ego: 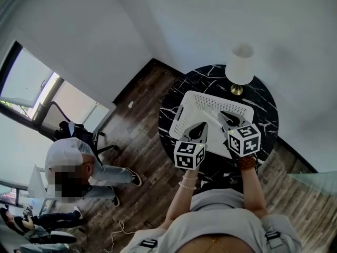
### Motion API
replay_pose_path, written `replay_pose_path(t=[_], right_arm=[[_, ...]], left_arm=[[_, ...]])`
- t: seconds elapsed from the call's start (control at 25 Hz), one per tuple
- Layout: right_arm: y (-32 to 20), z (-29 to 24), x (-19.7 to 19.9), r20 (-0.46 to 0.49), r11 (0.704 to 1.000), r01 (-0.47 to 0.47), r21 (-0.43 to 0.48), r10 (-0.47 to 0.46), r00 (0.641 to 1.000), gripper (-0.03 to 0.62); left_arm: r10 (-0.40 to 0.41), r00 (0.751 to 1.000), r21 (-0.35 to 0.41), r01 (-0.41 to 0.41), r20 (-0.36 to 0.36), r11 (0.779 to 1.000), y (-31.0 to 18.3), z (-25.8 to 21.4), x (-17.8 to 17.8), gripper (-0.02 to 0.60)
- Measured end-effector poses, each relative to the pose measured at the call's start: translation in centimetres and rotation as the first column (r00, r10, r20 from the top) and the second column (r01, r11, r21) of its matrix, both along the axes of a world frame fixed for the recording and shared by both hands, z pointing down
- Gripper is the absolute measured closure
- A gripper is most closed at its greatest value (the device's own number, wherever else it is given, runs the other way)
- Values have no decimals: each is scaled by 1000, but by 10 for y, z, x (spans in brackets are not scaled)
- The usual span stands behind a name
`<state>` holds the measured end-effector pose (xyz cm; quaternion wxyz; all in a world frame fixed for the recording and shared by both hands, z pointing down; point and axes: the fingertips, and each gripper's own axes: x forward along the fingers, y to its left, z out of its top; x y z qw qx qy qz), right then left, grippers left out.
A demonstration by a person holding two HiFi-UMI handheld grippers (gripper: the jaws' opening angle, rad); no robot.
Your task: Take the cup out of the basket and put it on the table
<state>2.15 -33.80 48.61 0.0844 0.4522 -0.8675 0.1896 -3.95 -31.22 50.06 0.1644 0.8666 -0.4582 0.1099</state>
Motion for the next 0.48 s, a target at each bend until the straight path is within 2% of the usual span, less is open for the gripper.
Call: replay_pose_path(t=[0.48], right_arm=[[4, -11, 1, 9, 999, 9, 33, -10, 1000, 565]], left_arm=[[-8, 1000, 4, 8, 7, 1000, 1, -1, 0, 575]])
